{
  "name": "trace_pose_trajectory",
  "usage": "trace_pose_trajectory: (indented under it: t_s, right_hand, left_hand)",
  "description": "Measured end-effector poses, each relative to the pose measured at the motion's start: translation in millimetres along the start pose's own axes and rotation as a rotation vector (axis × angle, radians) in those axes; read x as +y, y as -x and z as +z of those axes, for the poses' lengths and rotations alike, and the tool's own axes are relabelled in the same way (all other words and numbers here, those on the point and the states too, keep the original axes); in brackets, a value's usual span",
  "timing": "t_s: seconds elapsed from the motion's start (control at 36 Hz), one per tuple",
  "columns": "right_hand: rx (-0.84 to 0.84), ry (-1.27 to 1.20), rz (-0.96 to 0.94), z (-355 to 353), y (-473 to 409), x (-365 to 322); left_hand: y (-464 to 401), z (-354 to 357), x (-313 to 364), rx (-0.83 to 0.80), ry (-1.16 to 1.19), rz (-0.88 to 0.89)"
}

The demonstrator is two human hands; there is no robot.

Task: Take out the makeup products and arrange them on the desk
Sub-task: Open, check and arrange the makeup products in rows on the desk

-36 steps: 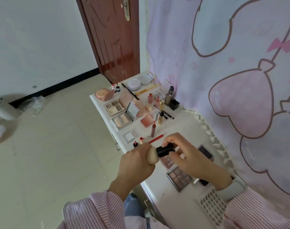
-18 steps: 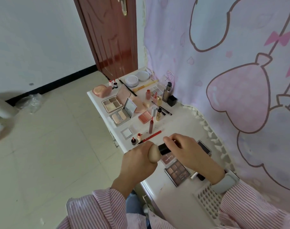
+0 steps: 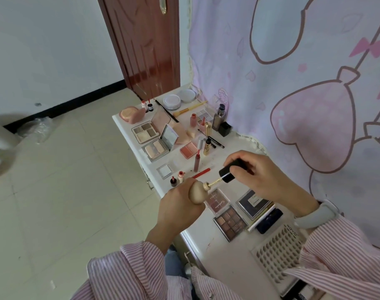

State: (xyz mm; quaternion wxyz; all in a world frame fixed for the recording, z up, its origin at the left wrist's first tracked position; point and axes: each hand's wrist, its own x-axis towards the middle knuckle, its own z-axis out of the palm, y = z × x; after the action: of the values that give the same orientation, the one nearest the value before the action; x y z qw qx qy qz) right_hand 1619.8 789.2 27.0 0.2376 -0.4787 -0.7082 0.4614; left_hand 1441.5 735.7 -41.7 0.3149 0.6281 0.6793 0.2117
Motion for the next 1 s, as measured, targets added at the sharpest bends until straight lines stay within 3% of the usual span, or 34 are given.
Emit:
trace_pose_trajectory:
  t_s: [0.36, 0.75, 0.83, 1.0]
  right_hand:
    - [-0.002, 0.024, 0.008, 9.7, -4.5, 2.2]
    - [0.165, 0.022, 0.024, -12.5, -4.7, 8.3]
    - [0.259, -0.072, 0.057, -17.7, -5.4, 13.5]
    - [0.444, -0.506, 0.242, -16.9, -0.6, 42.4]
  left_hand:
    - [-4.4, -4.3, 9.1, 0.026, 0.001, 0.11]
    - [-5.1, 0.4, -6.0, 0.008, 0.079, 0.024]
    - [-7.3, 4.6, -10.0, 0.002, 0.226, -0.048]
    - [-11.3, 16.6, -9.4, -0.014, 0.53, -0.169]
